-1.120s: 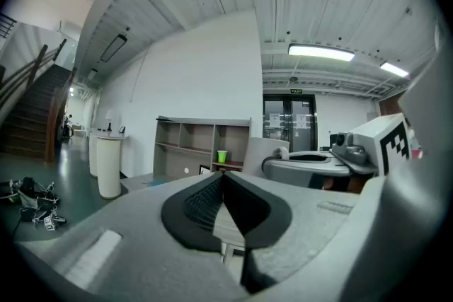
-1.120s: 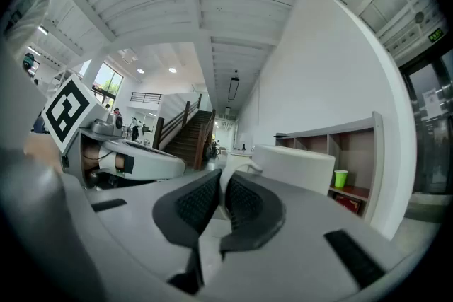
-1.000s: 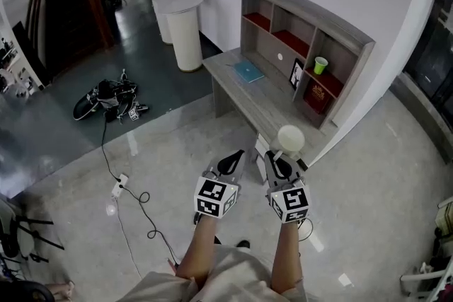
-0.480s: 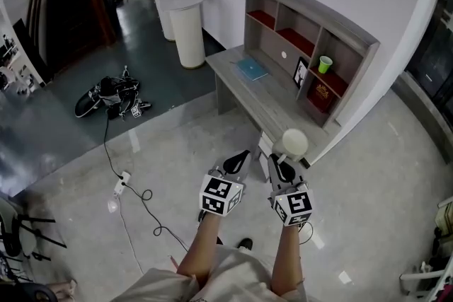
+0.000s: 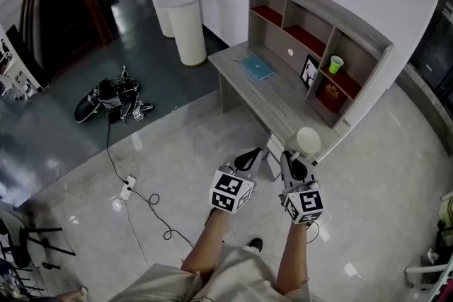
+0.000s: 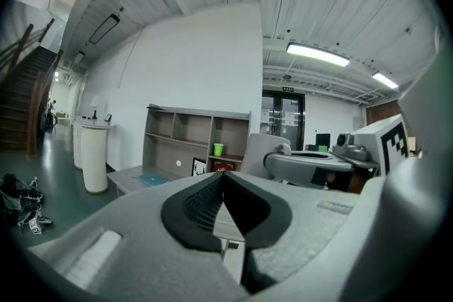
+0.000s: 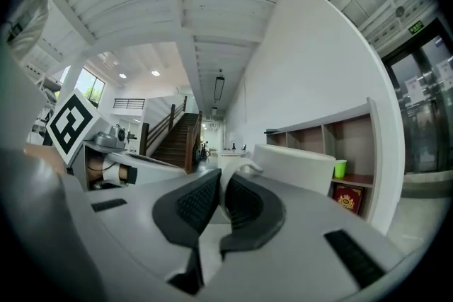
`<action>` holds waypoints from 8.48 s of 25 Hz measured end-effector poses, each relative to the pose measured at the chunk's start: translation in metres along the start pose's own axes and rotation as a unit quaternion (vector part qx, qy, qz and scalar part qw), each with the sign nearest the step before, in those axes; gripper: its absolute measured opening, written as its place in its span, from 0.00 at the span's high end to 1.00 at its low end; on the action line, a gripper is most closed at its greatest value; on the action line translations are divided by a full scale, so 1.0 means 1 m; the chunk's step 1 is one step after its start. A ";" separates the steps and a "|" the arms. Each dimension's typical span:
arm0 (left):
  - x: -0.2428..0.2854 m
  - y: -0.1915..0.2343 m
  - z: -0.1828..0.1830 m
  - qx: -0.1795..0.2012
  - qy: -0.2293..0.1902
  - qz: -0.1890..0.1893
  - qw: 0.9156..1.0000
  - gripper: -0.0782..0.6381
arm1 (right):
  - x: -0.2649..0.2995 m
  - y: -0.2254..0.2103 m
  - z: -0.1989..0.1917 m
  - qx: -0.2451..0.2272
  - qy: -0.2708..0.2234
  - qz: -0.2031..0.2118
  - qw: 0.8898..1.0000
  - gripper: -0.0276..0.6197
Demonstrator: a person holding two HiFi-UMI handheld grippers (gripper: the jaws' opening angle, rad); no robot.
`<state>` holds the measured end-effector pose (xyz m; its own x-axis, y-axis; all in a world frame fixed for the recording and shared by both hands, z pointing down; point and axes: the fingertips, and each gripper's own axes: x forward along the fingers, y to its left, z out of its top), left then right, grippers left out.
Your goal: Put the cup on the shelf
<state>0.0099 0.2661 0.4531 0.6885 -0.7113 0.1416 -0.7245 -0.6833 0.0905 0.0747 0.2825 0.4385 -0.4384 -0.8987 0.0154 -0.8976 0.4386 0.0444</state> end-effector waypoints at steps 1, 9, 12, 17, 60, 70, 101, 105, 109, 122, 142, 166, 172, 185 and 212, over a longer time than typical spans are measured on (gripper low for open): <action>0.002 0.010 0.002 -0.001 0.000 -0.002 1.000 0.88 | 0.010 0.002 -0.001 0.002 0.003 0.000 1.000 0.92; 0.005 0.092 0.012 -0.010 -0.011 -0.015 1.000 0.88 | 0.093 0.022 -0.006 0.011 -0.001 -0.027 1.000 0.92; 0.001 0.131 0.019 -0.011 -0.017 -0.009 1.000 0.88 | 0.125 0.033 -0.002 0.012 -0.007 -0.032 0.999 0.92; -0.007 0.177 0.021 -0.019 -0.020 -0.013 1.000 0.88 | 0.159 0.050 -0.003 -0.028 0.012 -0.061 0.998 0.92; 0.242 0.355 0.081 0.040 -0.001 0.020 0.999 0.88 | 0.449 -0.107 0.010 -0.023 -0.030 -0.007 0.999 0.92; 0.314 0.343 0.070 -0.001 0.017 0.010 1.000 0.88 | 0.423 -0.151 -0.013 -0.022 0.006 -0.016 1.000 0.92; 0.402 0.401 0.105 0.028 0.001 -0.022 0.999 0.88 | 0.508 -0.239 -0.010 -0.035 0.005 -0.047 0.998 0.92; 0.417 0.410 0.107 0.030 -0.005 -0.029 0.999 0.88 | 0.519 -0.249 -0.011 -0.038 0.004 -0.058 0.998 0.92; 0.435 0.424 0.114 0.028 -0.014 -0.037 0.999 0.88 | 0.532 -0.263 -0.010 -0.045 0.004 -0.075 0.996 0.92; 0.513 0.413 0.133 0.019 -0.012 -0.150 0.988 0.88 | 0.557 -0.319 -0.001 -0.073 0.032 -0.169 0.982 0.92; 0.587 0.379 0.120 0.012 0.060 -0.296 0.953 0.88 | 0.555 -0.405 0.001 -0.068 0.052 -0.301 0.950 0.92; 0.639 0.357 0.114 0.008 0.081 -0.415 0.906 0.88 | 0.583 -0.468 -0.023 -0.033 0.087 -0.365 0.926 0.92; 0.652 0.375 0.116 -0.009 0.078 -0.407 0.910 0.88 | 0.593 -0.471 -0.031 -0.036 0.099 -0.367 0.924 0.92; 0.647 0.382 0.120 -0.008 0.069 -0.408 0.910 0.88 | 0.585 -0.477 -0.037 0.048 0.076 -0.419 0.904 0.90; 0.575 0.355 0.107 0.031 0.074 -0.381 0.921 0.88 | 0.511 -0.428 -0.022 0.046 0.038 -0.434 0.899 0.84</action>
<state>0.1524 -0.4033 0.4614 0.9810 0.0056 0.1938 -0.0264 -0.9864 0.1625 0.2355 -0.3643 0.4498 0.4311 -0.8985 0.0824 -0.9012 -0.4333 -0.0104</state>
